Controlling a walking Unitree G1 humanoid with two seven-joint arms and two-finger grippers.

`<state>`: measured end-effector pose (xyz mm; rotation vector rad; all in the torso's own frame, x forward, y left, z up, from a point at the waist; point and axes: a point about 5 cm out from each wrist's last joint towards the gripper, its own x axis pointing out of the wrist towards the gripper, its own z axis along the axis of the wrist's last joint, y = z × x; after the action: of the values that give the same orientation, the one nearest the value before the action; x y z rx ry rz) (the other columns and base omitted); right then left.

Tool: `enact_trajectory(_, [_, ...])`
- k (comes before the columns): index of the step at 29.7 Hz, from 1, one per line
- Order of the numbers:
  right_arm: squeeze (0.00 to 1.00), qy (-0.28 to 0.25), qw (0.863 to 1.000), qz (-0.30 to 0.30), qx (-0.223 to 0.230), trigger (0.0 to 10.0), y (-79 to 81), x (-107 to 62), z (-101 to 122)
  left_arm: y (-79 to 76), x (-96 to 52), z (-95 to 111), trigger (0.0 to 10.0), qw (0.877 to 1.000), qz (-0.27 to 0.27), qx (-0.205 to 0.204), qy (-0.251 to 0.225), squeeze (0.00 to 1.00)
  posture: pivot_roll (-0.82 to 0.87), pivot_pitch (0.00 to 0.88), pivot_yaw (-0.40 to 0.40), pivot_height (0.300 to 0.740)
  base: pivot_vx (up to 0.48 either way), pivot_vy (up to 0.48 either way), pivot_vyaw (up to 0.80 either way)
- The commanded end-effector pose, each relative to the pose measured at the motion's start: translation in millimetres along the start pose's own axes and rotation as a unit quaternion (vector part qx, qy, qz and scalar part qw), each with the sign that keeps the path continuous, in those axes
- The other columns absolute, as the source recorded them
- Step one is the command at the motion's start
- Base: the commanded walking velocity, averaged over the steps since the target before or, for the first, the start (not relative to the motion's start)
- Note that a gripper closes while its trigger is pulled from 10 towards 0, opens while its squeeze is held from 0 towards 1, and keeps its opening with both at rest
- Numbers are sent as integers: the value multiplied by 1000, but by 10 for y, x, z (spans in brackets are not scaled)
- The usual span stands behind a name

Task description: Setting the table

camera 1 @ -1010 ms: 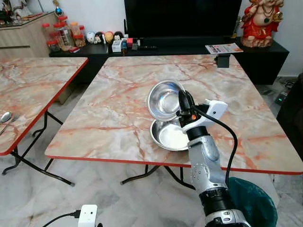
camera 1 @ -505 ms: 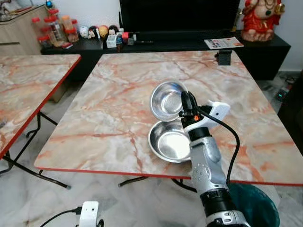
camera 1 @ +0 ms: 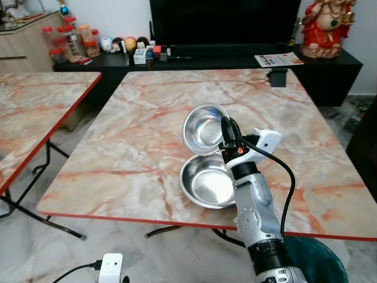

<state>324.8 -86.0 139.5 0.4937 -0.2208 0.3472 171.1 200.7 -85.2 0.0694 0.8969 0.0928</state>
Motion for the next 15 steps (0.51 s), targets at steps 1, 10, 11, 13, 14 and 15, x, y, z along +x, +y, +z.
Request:
enact_trajectory(1, [0,17,1000,15,10,10000,63,-1,-19,35,-7,-24,10000,1000,1,7,4,0,-72,0,78,740,0,0,0])
enact_trajectory(10, [0,154,987,-10,-40,10000,52,-122,-366,16,-11,-39,10000,1000,-8,19,6,0,-86,0,81,740,0,0,0])
enact_trajectory(11, [0,154,987,-10,-40,10000,52,-122,-366,16,-11,-39,10000,1000,-8,19,6,0,-86,0,81,740,0,0,0])
enact_trajectory(13, [0,152,988,-29,0,10000,71,-109,-342,15,-13,-47,10000,1000,-9,22,7,0,-87,0,83,740,0,0,0])
enact_trajectory(14, [0,150,988,-25,0,10000,90,-101,-322,17,-13,-47,10000,1000,-9,22,7,0,-89,0,84,740,0,0,0])
enact_trajectory(15, [0,148,989,-19,-6,10000,117,-90,-298,22,-13,-45,10000,1000,-9,22,7,0,-89,0,86,740,0,0,0])
